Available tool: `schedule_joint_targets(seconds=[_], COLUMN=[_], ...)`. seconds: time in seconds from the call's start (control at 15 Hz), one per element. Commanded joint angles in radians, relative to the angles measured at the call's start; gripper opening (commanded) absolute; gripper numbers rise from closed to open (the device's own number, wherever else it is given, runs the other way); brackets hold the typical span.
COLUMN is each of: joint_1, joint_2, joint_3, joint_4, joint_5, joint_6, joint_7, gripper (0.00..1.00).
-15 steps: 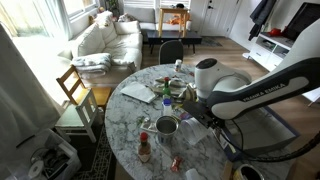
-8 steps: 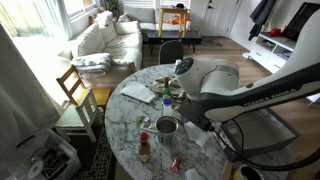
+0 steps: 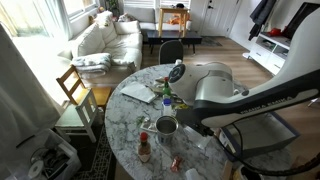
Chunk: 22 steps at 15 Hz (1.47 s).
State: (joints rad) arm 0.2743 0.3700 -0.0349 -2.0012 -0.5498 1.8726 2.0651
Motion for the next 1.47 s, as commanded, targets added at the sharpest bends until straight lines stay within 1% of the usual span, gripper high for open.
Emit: schedule_joint_targets(seconds=[0.0,0.13,0.27,0.4,0.53,0.6,0.8,0.87,1.13,1.4], joint_1=[0.032,0.048,0.058,0.059,0.052,0.031,0.031,0.031,0.035,0.023], joint_2=[0.066,0.088,0.105,0.117,0.131,0.109,0.122,0.123,0.130,0.109], joint_3=[0.022,0.036,0.050,0.060,0.074,0.091,0.096,0.096,0.096,0.101], joint_4=[0.072,0.089,0.099,0.097,0.100,0.093,0.096,0.096,0.067,0.010], joint_5=[-0.133,-0.226,-0.313,-0.393,-0.446,-0.403,-0.433,-0.434,-0.541,-0.685], joint_6=[-0.132,-0.171,-0.181,-0.165,-0.155,-0.162,-0.162,-0.162,-0.134,-0.092], joint_7=[0.007,0.014,0.032,0.061,0.091,0.058,0.075,0.076,0.094,0.149], gripper=[0.71,0.71,0.71,0.71,0.71,0.96,0.96,0.71,0.71,0.71])
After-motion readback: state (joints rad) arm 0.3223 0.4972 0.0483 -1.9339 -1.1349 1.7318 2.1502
